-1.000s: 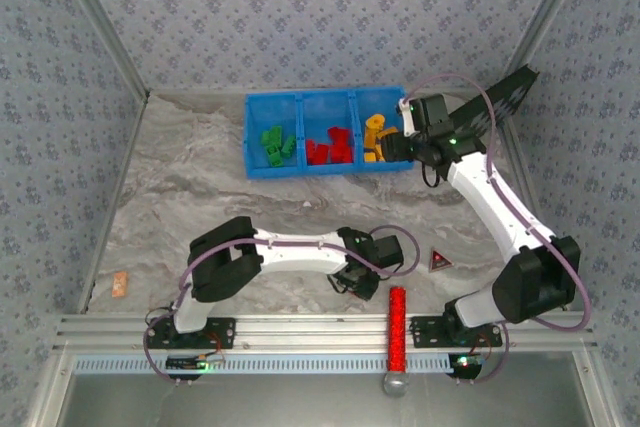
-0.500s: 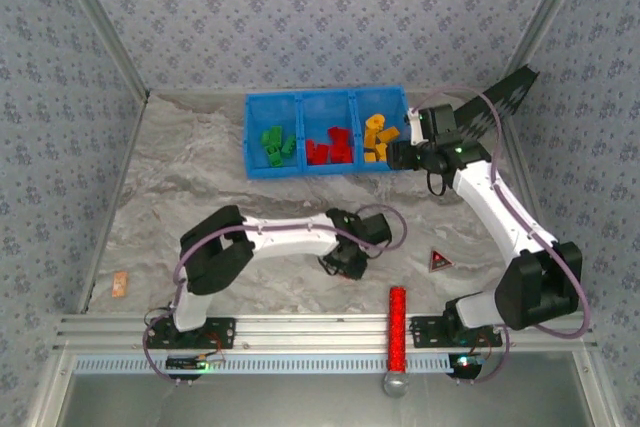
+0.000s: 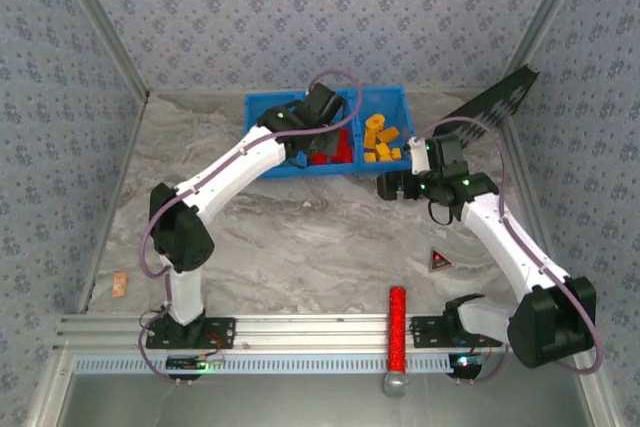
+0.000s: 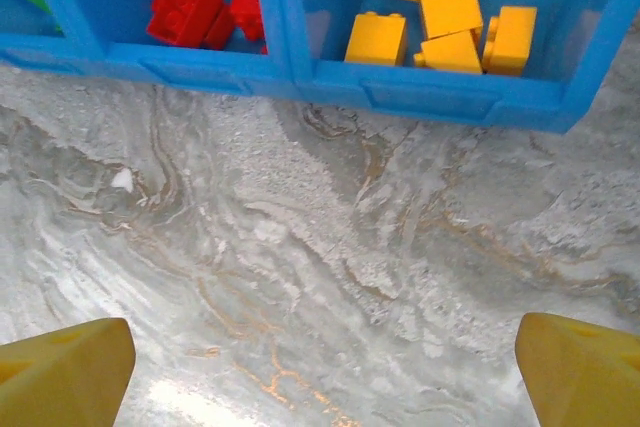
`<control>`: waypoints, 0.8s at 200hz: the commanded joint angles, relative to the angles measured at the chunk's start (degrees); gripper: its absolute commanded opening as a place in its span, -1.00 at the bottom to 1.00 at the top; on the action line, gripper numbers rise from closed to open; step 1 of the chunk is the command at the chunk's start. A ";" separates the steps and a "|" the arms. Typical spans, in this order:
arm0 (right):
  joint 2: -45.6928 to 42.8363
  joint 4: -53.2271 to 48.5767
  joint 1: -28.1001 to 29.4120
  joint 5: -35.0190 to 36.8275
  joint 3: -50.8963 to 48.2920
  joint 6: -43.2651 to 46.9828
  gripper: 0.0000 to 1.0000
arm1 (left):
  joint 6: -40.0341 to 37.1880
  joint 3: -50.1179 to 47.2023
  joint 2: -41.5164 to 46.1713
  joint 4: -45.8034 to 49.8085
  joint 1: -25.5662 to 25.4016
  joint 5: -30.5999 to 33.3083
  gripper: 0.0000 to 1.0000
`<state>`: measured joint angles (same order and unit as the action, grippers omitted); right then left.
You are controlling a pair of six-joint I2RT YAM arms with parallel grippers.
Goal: Sort the legos into containers by color
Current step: Place the lego in the container.
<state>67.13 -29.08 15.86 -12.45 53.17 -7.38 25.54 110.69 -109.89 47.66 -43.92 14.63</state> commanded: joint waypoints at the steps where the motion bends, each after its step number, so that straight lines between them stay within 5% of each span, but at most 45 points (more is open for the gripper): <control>1: -4.81 3.04 0.83 -3.31 -3.53 -4.43 1.00 | -3.38 4.09 -5.22 -1.45 1.40 0.00 -0.71; 91: -25.98 -7.47 4.30 5.30 -14.42 -13.61 1.00 | -3.67 17.71 -22.90 -4.68 7.09 -7.21 -0.74; 160: -31.10 -12.03 4.50 12.33 -15.36 -17.32 1.00 | -1.83 21.93 -29.76 -3.73 8.25 -12.58 -0.61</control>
<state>37.01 -38.63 19.92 -3.81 37.32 -22.92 22.63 130.06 -138.02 43.46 -35.99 5.10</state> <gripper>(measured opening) 0.997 0.321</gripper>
